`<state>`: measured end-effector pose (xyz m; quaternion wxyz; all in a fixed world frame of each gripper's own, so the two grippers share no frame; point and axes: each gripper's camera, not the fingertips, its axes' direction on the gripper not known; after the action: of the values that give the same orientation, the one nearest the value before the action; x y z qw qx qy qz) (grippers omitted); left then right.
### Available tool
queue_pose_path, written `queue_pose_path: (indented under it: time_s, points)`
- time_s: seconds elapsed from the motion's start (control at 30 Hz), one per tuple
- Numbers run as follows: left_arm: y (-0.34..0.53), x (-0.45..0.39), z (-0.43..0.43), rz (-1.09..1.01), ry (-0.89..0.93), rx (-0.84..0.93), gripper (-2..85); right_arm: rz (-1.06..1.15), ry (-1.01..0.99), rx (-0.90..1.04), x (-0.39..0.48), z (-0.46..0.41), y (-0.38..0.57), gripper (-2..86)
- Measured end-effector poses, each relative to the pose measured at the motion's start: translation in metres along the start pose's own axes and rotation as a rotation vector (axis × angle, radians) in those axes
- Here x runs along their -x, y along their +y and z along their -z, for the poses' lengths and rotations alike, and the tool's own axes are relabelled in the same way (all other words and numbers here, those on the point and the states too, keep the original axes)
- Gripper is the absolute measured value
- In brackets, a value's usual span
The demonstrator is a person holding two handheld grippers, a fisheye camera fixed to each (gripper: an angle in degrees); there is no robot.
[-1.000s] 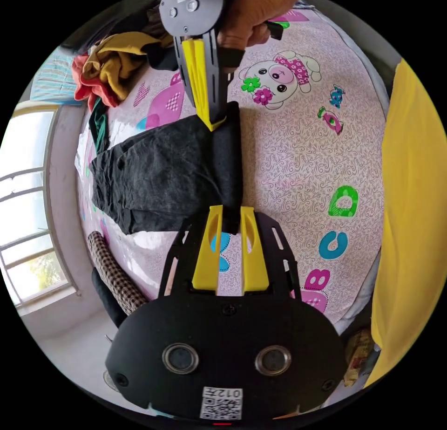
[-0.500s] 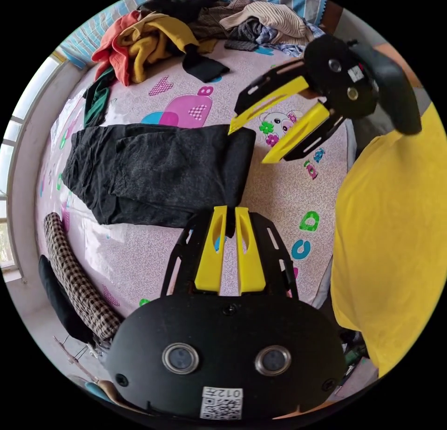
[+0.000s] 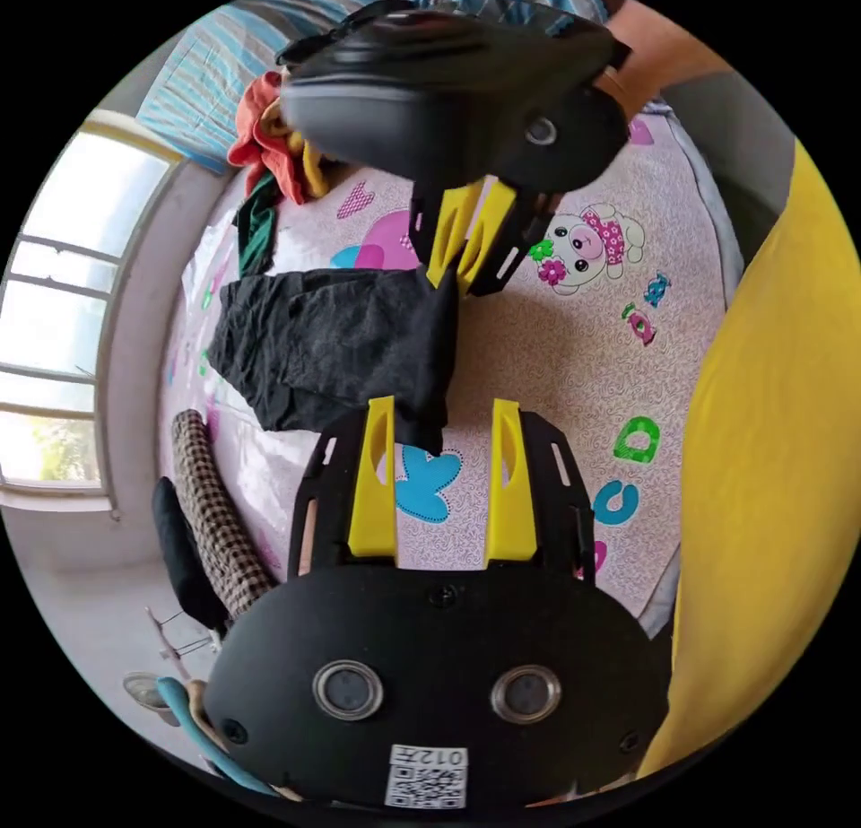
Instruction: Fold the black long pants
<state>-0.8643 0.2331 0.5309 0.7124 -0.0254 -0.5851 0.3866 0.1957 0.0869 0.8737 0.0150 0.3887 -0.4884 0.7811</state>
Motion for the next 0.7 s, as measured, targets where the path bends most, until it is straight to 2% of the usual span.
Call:
queue_pose_path:
  time_s: [0.1,0.2,0.33,0.57,0.7]
  points:
    - [-0.006,-0.017,0.0,-0.057,-0.155,0.01,13.4,0.004,0.002,0.007,-0.003,0.004,-0.008,3.9]
    - [-0.012,-0.029,0.0,-0.148,-0.229,0.009,12.5,0.01,0.012,0.009,-0.004,0.007,-0.016,3.9]
    - [-0.016,-0.03,-0.016,-0.219,-0.206,0.126,9.6,-0.002,0.011,0.009,-0.01,0.013,-0.024,3.7]
    - [-0.006,-0.013,0.024,-0.167,-0.159,0.117,6.4,-0.01,0.004,-0.012,-0.027,0.05,-0.039,3.1]
    - [0.005,0.004,0.065,-0.127,-0.075,0.091,5.6,0.004,-0.038,-0.023,-0.032,0.085,-0.04,2.7]
